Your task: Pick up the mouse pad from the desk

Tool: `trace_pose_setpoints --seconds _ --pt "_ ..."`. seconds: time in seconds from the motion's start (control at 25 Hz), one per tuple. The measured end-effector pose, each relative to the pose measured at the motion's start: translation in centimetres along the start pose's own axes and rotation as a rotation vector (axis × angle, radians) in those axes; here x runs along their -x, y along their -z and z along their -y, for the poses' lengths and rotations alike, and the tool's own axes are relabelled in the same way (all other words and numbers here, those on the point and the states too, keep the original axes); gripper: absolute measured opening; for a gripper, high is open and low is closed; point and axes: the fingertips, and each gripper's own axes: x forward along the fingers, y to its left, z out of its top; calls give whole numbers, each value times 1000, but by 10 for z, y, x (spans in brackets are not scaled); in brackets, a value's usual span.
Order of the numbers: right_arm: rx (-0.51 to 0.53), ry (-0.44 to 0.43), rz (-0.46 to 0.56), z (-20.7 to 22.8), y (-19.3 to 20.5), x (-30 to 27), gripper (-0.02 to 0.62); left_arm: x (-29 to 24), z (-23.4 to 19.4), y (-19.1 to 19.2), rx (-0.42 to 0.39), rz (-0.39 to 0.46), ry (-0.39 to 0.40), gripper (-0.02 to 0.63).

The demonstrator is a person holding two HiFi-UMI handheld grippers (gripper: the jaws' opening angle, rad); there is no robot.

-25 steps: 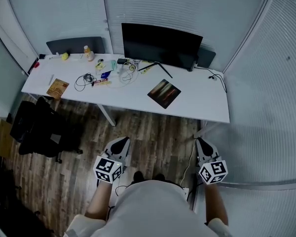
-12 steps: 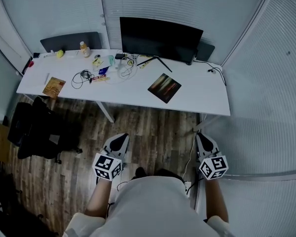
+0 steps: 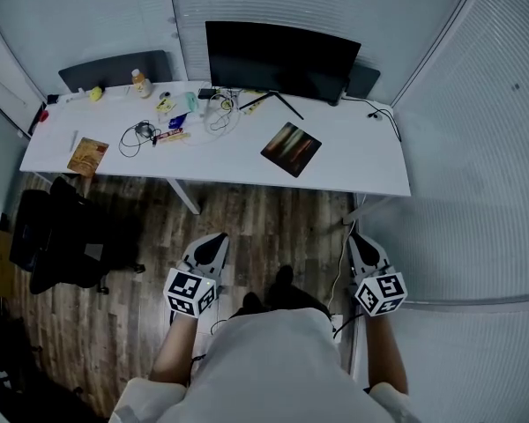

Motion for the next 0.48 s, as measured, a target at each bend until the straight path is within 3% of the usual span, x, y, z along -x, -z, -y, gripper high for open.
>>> trace_pose_setpoints --seconds 0.48 --pt "-22 -51 -59 34 4 -64 41 -58 -18 0 10 -54 -25 15"
